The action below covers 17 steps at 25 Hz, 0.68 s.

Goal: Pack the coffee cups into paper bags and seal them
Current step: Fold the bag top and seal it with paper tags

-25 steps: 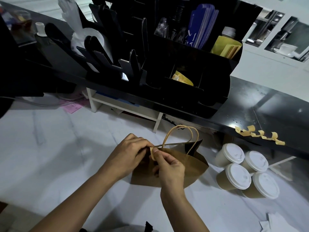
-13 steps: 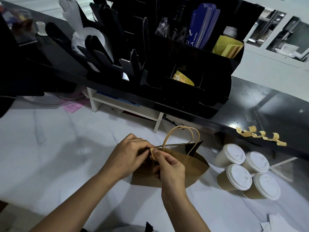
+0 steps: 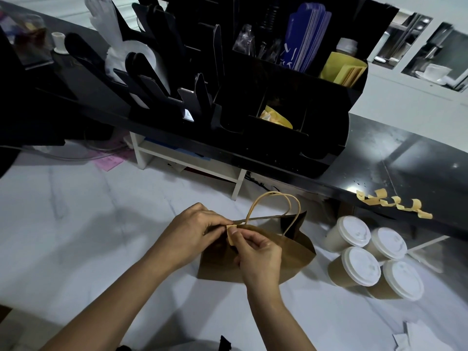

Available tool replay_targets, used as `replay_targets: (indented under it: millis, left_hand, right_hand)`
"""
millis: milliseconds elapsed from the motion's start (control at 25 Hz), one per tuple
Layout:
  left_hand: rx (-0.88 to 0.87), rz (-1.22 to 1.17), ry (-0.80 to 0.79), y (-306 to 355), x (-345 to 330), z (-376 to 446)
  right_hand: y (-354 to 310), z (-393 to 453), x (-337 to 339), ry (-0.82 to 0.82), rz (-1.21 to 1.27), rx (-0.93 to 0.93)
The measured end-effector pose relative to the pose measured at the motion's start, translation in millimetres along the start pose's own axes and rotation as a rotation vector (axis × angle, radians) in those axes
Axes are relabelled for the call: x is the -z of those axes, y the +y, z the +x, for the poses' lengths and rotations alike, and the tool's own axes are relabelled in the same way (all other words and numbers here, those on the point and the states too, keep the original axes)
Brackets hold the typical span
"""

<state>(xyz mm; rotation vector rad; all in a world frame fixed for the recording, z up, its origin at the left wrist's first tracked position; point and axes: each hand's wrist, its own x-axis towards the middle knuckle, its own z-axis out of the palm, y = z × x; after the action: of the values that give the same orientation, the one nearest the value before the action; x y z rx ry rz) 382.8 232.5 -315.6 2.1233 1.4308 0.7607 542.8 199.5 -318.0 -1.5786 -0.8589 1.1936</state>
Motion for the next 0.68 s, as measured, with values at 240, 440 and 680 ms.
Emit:
replay_targets:
  millis: [240,440,680]
  left_hand:
    - [0.009,0.003,-0.035,5.1,2.9,-1.3]
    - [-0.027,0.060,0.011,8.1,1.3,-0.5]
    - [-0.116,0.174,0.037,8.9,-1.8,1.2]
  right_hand:
    - [1.6,-1.5,2.0,0.032,-0.225,0.113]
    - [7.7,-4.7,3.8,0.074,-0.407,0.215]
    - [12.1,-3.2,4.1,0.136,-0.646,0.330]
